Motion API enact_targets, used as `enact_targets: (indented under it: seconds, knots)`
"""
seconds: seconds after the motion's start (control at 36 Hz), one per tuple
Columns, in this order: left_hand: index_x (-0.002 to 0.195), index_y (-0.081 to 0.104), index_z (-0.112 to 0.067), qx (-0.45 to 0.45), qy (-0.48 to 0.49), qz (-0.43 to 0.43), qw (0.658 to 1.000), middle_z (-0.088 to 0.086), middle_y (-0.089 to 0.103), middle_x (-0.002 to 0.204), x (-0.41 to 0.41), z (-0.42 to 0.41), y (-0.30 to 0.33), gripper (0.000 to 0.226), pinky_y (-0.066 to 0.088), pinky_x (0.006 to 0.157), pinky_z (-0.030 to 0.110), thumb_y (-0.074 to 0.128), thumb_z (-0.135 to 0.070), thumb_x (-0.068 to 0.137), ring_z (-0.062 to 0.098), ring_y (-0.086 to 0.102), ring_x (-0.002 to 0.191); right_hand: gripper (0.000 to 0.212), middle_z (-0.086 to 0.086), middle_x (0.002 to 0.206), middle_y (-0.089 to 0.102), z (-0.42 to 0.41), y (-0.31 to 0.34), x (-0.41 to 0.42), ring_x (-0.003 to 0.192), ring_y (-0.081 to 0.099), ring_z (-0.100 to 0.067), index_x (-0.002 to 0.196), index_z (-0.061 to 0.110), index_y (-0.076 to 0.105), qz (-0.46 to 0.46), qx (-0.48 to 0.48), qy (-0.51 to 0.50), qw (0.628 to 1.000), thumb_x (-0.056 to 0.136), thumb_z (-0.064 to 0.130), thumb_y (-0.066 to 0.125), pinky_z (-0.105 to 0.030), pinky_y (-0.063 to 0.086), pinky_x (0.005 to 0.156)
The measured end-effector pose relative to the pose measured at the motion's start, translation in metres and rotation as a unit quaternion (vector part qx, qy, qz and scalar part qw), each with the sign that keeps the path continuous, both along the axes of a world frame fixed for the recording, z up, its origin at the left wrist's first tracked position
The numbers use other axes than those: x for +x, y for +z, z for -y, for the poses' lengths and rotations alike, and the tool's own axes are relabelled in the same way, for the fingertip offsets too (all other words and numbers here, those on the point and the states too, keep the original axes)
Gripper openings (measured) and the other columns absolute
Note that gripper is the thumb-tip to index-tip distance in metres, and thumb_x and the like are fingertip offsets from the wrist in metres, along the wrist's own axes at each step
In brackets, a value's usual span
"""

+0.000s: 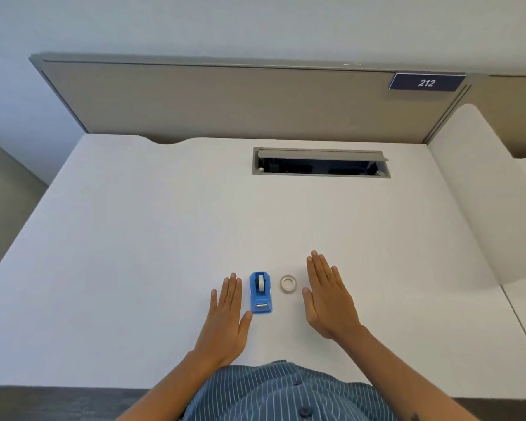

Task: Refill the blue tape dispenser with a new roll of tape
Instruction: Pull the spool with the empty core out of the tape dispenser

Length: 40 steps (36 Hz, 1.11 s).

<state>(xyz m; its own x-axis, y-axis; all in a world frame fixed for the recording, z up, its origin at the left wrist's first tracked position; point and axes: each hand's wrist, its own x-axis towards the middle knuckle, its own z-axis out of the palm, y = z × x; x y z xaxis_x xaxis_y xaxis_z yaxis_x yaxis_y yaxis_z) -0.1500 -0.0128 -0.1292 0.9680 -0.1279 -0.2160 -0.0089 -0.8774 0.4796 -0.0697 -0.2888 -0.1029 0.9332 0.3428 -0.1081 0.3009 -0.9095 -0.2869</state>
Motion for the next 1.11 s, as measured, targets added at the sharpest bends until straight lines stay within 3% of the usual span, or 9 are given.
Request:
enact_targets:
  seconds: [0.14,0.19,0.25,0.31,0.36,0.44,0.58,0.67,1.11]
  knots:
    - [0.167,-0.017,-0.015,-0.040,-0.001,0.005,0.999,0.000,-0.024,0.177,-0.007,-0.001,-0.004,0.075,-0.015,0.134,0.036,0.032,-0.039,0.115,0.015,-0.023,0.165,0.072,-0.007,0.182,-0.006,0.000,-0.004,-0.008,0.170,-0.005,-0.023,0.173,0.008,0.005,-0.011,0.012,-0.003,1.000,0.112,0.032,0.033,-0.049,0.003,0.138]
    - [0.170,-0.005,-0.018,-0.064,0.007,0.013,0.998,-0.003,-0.009,0.179,-0.007,-0.003,-0.004,0.073,-0.012,0.134,0.030,0.038,-0.038,0.115,0.015,-0.016,0.165,0.068,-0.011,0.182,0.012,-0.003,-0.002,-0.007,0.169,0.011,-0.027,0.171,0.004,0.020,0.000,0.046,0.004,0.999,0.111,0.026,0.044,-0.051,0.014,0.137]
    - [0.171,0.015,-0.021,-0.112,0.055,0.004,0.992,-0.005,0.019,0.178,-0.006,-0.003,0.000,0.065,0.006,0.136,0.034,0.046,-0.032,0.114,0.018,-0.004,0.165,0.058,-0.017,0.169,0.046,-0.008,0.002,-0.005,0.158,0.044,-0.035,0.158,0.000,0.049,0.021,0.094,0.012,0.995,0.104,0.013,0.066,-0.053,0.038,0.128]
    - [0.166,0.034,-0.023,-0.162,0.103,0.013,0.981,-0.005,0.057,0.160,-0.003,-0.001,0.005,0.056,0.026,0.133,0.044,0.051,-0.018,0.113,0.026,0.025,0.164,0.046,-0.015,0.141,0.073,-0.015,0.002,-0.004,0.129,0.071,-0.039,0.138,0.003,0.070,0.031,0.136,0.004,0.990,0.093,0.004,0.081,-0.050,0.056,0.108]
    - [0.160,0.045,-0.019,-0.182,0.131,0.047,0.974,-0.006,0.076,0.130,0.002,0.002,0.008,0.053,0.040,0.126,0.047,0.058,-0.009,0.110,0.024,0.063,0.138,0.032,-0.008,0.124,0.080,-0.026,0.005,-0.001,0.113,0.075,-0.033,0.127,0.008,0.075,0.019,0.166,0.001,0.986,0.096,0.008,0.080,-0.047,0.059,0.098]
    - [0.158,0.046,-0.020,-0.205,0.149,0.050,0.966,-0.008,0.074,0.120,0.008,0.006,0.009,0.062,0.054,0.112,0.044,0.071,-0.012,0.102,0.013,0.069,0.113,0.026,-0.003,0.121,0.077,-0.043,0.008,0.002,0.112,0.070,-0.026,0.124,0.011,0.074,-0.006,0.196,-0.007,0.981,0.098,0.017,0.077,-0.042,0.057,0.097]
    - [0.166,0.031,-0.018,-0.178,0.116,-0.006,0.977,0.002,0.049,0.163,0.015,0.006,0.002,0.100,0.035,0.126,0.043,0.089,-0.036,0.087,0.021,0.049,0.147,0.039,0.001,0.130,0.065,-0.070,0.013,0.010,0.118,0.060,-0.018,0.133,0.015,0.065,-0.077,0.232,0.000,0.970,0.096,0.019,0.077,-0.032,0.055,0.097]
    - [0.169,0.025,-0.018,-0.145,0.103,-0.019,0.984,0.001,0.038,0.172,0.020,0.007,-0.001,0.113,0.024,0.126,0.040,0.091,-0.045,0.081,0.023,0.040,0.155,0.047,0.000,0.137,0.058,-0.080,0.012,0.015,0.125,0.056,-0.019,0.140,0.015,0.062,-0.112,0.216,0.018,0.970,0.095,0.018,0.076,-0.032,0.053,0.103]
    - [0.165,0.032,-0.021,-0.175,0.098,-0.009,0.980,-0.004,0.050,0.159,0.045,0.010,-0.004,0.104,0.013,0.115,0.029,0.089,-0.046,0.082,0.016,0.044,0.147,0.058,-0.001,0.145,0.064,-0.088,0.003,0.026,0.138,0.054,-0.022,0.153,0.019,0.057,-0.117,0.187,0.042,0.974,0.098,0.006,0.070,-0.033,0.052,0.103]
